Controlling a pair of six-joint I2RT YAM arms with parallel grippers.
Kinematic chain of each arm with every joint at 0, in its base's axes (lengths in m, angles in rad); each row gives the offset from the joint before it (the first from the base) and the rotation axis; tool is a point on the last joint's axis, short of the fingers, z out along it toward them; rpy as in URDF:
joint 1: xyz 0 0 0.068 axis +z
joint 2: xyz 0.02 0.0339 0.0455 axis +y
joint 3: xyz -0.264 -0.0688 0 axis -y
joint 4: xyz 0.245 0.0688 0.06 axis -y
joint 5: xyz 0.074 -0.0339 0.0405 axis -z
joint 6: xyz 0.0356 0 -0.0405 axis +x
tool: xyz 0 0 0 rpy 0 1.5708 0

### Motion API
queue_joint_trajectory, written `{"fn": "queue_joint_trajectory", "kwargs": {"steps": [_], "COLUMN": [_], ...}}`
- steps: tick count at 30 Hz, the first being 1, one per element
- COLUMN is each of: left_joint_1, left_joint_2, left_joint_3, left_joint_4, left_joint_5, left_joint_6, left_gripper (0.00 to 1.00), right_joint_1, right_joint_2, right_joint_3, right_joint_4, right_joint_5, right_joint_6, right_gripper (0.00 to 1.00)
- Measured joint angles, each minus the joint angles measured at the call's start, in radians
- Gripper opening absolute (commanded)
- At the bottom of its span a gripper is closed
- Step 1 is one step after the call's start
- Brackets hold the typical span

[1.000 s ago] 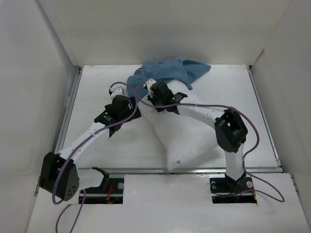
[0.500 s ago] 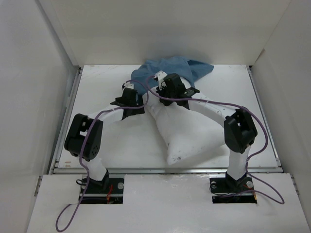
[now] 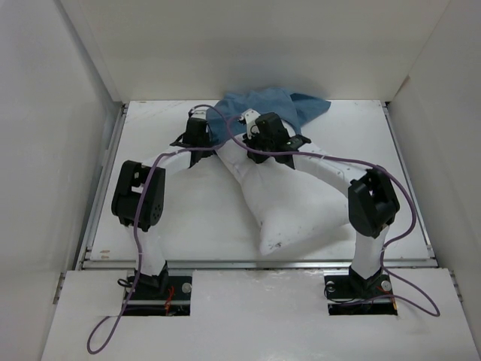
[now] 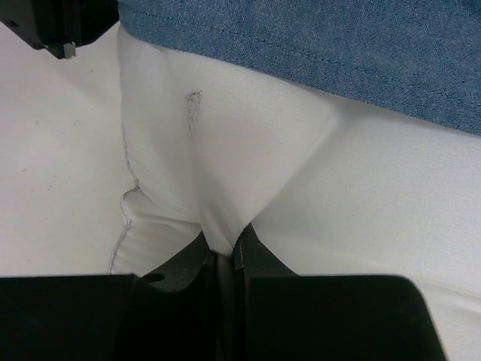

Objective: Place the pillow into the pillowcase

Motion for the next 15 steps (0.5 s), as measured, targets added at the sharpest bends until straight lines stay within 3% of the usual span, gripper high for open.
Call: {"fn": "queue_joint_trajectory", "kwargs": {"steps": [1,8,15], "left_joint_1": [0.000,-0.024,-0.198], "left_joint_2": [0.007,-0.011,-0.276], "left_joint_3": [0.004,-0.011,-0.123], "left_joint_4": [0.007,0.046,0.048], "left_joint_5": [0.023,0.117,0.173], "left_joint_6": [0.008,0.034,0.016], "left_gripper": [0.00,0.00,0.00], "right_joint_1": [0.000,0.000,-0.001], "right_joint_2": [-0.001,-0.018,-0.137], "right_joint_3": [-0.002,-0.037,-0.209], "right_joint_4": [0.002,0.075,0.322], "right_joint_5": [-0.001,0.039,0.210], "right_joint_6": [0.000,0.061,0.282], "right_gripper": [0.00,0.00,0.00]}}
